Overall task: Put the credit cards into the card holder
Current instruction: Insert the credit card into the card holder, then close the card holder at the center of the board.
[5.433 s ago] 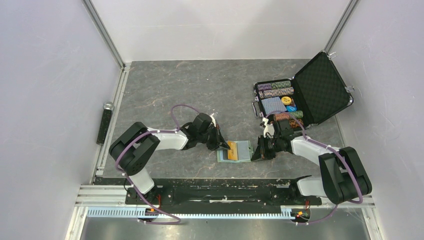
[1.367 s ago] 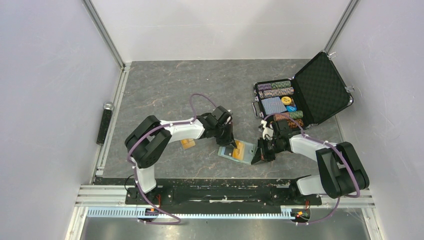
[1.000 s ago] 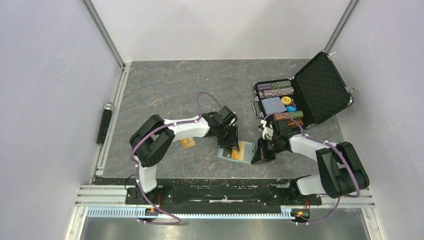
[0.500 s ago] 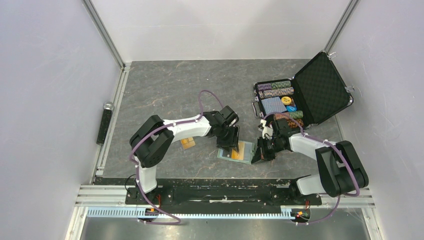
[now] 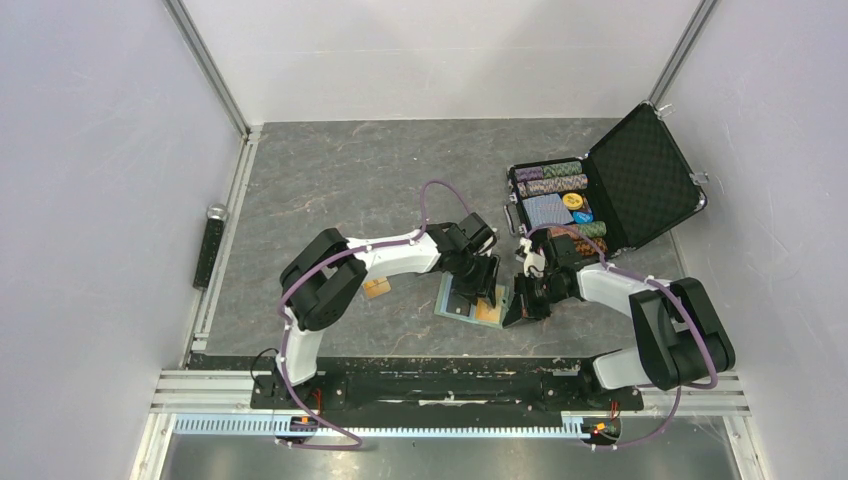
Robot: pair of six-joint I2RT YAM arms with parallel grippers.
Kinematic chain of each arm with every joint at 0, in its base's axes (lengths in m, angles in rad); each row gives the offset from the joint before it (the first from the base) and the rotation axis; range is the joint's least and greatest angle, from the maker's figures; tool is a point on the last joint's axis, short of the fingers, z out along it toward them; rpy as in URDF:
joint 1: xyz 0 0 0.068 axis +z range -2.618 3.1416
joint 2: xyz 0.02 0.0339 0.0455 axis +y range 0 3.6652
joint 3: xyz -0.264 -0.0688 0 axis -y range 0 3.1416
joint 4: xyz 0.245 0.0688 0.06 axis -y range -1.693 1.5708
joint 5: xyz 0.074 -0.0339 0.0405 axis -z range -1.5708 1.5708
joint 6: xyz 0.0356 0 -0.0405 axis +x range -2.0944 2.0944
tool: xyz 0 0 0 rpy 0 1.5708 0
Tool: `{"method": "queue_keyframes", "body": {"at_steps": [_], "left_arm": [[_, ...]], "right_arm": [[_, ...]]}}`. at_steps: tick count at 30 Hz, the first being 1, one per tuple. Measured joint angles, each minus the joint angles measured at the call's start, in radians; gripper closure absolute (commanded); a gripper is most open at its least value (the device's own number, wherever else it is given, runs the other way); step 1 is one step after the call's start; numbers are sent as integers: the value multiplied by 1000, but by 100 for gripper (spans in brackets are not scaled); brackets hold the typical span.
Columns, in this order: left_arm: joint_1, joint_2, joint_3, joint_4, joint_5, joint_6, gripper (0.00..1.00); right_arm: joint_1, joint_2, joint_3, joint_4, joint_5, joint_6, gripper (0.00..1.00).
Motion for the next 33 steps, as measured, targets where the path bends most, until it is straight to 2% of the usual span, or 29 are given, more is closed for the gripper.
{"method": "queue_keyframes", "body": {"at_steps": [6,8,12,19,22,27,33], "left_arm": [[0,-5,-2,17,3,11,39],[7,-30,-27,34,2,12,39],[39,-123,-135,78,1,10,39],[157,-267,-278,79,-92,5,40],[204,-275,-294,74,-107,6,40],[290,-267,-301,50,-122,24,37],[427,-212,-245,-6,-127,84,35]], "right_arm": [[0,0,13,-17,12,-8,96],[0,0,23,-23,24,-11,88],[0,-3,50,-43,48,-23,64],[0,-33,102,-77,87,-44,47],[0,-42,119,-96,97,-48,44],[0,-43,166,-125,124,-54,44],[0,-31,241,-134,147,-65,43]]}}
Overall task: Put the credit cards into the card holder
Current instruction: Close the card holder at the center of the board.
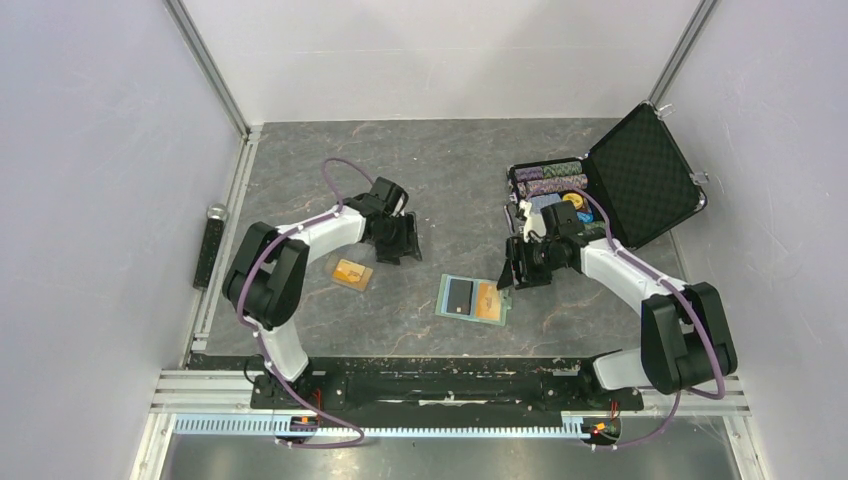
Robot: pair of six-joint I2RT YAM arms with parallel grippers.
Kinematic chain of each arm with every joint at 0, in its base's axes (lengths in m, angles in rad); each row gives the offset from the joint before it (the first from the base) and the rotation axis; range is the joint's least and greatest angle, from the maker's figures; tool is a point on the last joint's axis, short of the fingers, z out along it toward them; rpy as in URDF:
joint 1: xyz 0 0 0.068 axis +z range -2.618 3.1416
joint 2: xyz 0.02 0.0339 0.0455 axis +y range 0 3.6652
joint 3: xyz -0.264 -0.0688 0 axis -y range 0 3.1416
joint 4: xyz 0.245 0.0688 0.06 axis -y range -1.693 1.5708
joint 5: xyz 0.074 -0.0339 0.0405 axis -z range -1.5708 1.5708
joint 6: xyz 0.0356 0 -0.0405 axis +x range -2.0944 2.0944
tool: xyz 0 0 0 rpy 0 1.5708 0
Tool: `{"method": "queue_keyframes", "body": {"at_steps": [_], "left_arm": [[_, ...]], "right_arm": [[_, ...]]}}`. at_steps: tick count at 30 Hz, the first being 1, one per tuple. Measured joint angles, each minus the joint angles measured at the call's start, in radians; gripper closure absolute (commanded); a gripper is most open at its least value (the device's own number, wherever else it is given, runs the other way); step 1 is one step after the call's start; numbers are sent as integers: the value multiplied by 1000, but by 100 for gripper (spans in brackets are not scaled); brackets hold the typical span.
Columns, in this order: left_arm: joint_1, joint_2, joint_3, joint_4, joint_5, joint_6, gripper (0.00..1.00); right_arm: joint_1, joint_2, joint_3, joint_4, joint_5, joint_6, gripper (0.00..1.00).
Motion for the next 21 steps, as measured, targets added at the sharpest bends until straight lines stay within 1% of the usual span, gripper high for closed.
{"method": "queue_keyframes", "body": {"at_steps": [3,6,8,10,12,14,16,21], "left_arm": [[24,6,27,-15,18,21,35],[5,6,26,-1,64,21,34],[-19,3,-2,31,98,17,33],[-47,-3,-54,77,134,-5,33],[-72,-17,-101,131,185,-48,32],[-93,-25,-134,187,213,-83,32],[-112,-24,-152,237,244,-121,32],[-136,-6,-156,287,270,-160,33]], "right_arm": [[3,24,35,3,3,-3,42],[11,45,50,13,0,-3,43],[21,63,54,26,-15,-3,44],[36,87,58,37,-31,-3,44],[54,113,59,47,-54,-3,47],[68,135,59,52,-77,-3,48],[77,155,59,51,-88,-5,50],[80,170,59,2,-65,-30,53]]}}
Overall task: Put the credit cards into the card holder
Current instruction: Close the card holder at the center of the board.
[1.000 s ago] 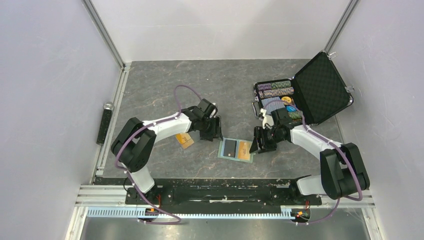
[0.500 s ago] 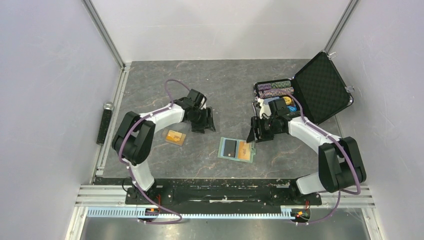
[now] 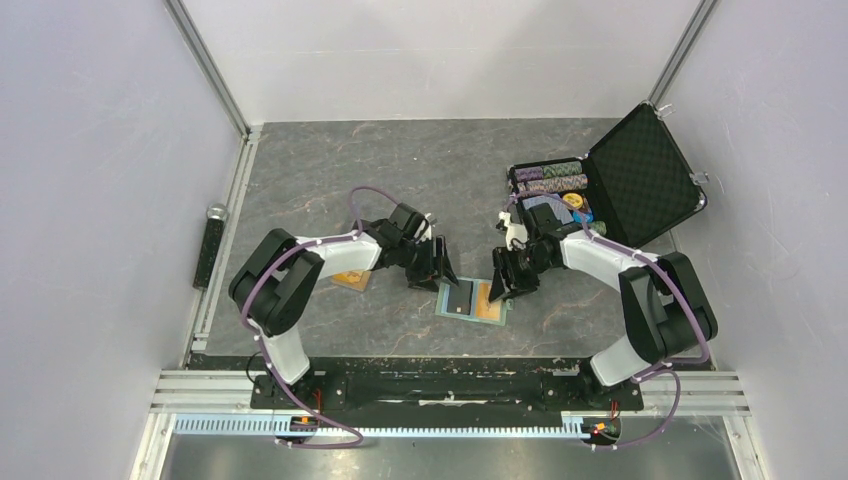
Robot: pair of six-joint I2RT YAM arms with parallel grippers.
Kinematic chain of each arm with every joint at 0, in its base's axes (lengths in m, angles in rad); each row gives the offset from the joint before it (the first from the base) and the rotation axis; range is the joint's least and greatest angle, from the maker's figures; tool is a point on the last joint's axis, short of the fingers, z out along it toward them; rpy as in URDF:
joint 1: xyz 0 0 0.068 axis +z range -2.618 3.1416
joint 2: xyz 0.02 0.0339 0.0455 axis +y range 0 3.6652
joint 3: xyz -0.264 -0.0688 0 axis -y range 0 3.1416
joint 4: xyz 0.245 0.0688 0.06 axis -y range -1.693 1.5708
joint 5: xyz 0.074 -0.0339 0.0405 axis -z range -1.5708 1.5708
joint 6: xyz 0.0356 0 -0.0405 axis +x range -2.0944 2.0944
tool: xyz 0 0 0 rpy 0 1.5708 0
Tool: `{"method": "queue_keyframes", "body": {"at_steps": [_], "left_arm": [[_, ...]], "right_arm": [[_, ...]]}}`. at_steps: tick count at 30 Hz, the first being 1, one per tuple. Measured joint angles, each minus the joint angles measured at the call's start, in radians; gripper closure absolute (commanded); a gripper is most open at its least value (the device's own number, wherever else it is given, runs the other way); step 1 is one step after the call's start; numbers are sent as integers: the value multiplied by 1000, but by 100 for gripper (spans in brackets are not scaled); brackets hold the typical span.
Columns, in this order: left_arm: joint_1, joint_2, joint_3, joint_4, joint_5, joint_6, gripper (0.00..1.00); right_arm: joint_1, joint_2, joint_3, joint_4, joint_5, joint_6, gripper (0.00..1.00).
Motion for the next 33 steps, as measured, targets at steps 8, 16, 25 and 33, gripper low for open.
{"method": "queue_keyframes", "body": {"at_steps": [8,16,25,33], "left_arm": [[-2,16,0,33,26,-19,33],[-3,39,-6,99,77,-56,39],[-3,39,-21,125,85,-82,47],[-7,11,-21,125,106,-83,48]], "right_arm": [[0,-3,5,-103,114,-40,57],[-5,3,-23,-92,124,-56,66],[-6,5,-23,-91,126,-59,67],[-8,5,-23,-91,124,-59,67]]}}
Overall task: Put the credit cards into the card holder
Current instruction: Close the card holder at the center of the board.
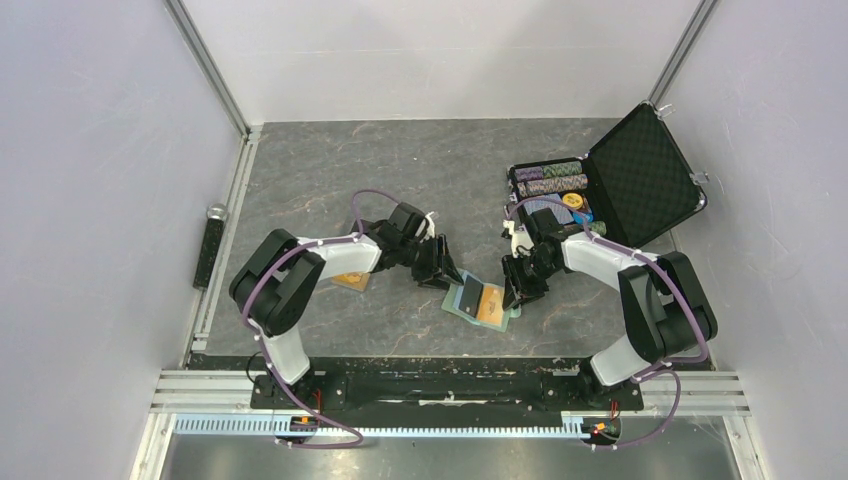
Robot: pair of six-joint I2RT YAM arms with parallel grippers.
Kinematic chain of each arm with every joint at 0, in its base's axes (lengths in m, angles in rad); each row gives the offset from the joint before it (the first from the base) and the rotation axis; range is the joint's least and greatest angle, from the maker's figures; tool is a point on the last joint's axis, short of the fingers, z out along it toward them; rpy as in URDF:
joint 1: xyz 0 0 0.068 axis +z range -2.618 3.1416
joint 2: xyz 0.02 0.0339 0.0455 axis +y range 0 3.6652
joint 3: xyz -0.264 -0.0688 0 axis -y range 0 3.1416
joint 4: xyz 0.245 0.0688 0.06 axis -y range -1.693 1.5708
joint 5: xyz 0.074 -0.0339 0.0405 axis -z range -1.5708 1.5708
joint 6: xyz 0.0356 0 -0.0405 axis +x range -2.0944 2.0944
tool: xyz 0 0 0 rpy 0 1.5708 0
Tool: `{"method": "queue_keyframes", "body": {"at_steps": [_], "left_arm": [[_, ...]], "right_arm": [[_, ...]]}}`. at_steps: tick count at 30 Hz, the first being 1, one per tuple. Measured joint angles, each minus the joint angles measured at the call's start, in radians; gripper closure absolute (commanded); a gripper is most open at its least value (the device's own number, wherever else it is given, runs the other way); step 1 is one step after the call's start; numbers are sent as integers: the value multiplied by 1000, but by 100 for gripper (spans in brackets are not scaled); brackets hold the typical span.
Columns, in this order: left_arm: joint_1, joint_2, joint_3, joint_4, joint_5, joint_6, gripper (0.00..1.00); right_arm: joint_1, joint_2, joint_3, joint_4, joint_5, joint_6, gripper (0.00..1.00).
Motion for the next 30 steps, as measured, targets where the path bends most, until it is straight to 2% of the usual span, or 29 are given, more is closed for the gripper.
{"method": "queue_keyframes", "body": {"at_steps": [7,10,12,14,16,23,30], "left_arm": [[-22,-31,15,6,27,0,52],[-48,-30,39,1,47,0,58],[-60,-24,60,-16,46,3,70],[-69,-21,82,-47,39,11,88],[-74,-21,104,-95,23,30,97],[-74,-21,208,-324,-87,134,98],[-51,-17,344,-582,-233,306,98]], "right_arm": [[0,0,0,4,-7,3,67],[5,7,0,14,-24,5,67],[5,7,0,15,-26,7,67],[5,7,0,15,-26,7,66],[5,7,0,16,-27,8,66],[14,8,-11,51,-91,45,62],[72,8,-40,148,-213,145,57]]}}
